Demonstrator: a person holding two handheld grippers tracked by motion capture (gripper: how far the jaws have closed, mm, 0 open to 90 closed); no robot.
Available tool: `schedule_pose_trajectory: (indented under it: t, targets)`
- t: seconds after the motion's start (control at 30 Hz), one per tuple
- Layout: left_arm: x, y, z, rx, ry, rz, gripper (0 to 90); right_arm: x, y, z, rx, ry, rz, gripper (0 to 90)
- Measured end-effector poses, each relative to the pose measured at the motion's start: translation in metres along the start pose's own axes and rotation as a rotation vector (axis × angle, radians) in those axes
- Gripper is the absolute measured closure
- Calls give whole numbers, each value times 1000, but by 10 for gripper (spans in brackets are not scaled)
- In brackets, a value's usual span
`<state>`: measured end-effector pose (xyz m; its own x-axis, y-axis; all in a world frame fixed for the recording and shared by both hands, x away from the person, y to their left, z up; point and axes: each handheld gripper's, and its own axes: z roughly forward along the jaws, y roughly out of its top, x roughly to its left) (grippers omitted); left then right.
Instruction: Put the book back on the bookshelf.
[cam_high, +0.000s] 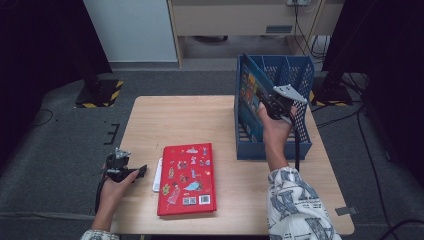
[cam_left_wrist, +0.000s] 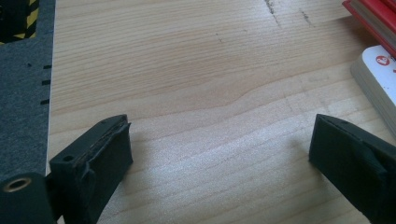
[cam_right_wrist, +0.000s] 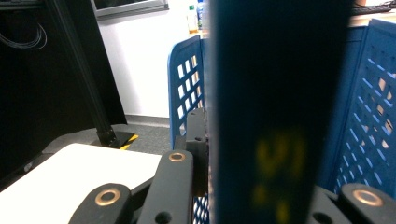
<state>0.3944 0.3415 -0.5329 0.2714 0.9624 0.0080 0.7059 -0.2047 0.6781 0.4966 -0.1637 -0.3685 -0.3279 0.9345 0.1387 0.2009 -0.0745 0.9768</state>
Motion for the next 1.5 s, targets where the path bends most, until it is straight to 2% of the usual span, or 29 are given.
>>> schedule_pose_trajectory:
  t: [0.17,0.37,0.5,0.8,1.03,1.2,1.33,1.5]
  targets:
    - [0,0,0,1,2,-1,47,-1,-2,-8,7,-3,2,799]
    - [0,0,0,1,2,-4,45,-5,-4,-13,14,-1,27,787]
    - [0,0,0,1,2,-4,44,-7,-2,-17,4,17,58,730]
    - [0,0,0,1,2,-5,44,-9,1,-22,13,34,43,649]
    - [0,0,0,0,3,-6,43,-10,2,-25,13,46,22,519]
    - [0,0,0,0,4,-6,44,-11,1,-25,12,80,14,450]
    - [0,0,0,-1,4,-7,43,-9,1,-25,9,96,-1,357]
    - [0,0,0,-1,4,-6,42,-5,1,-24,15,103,-27,284]
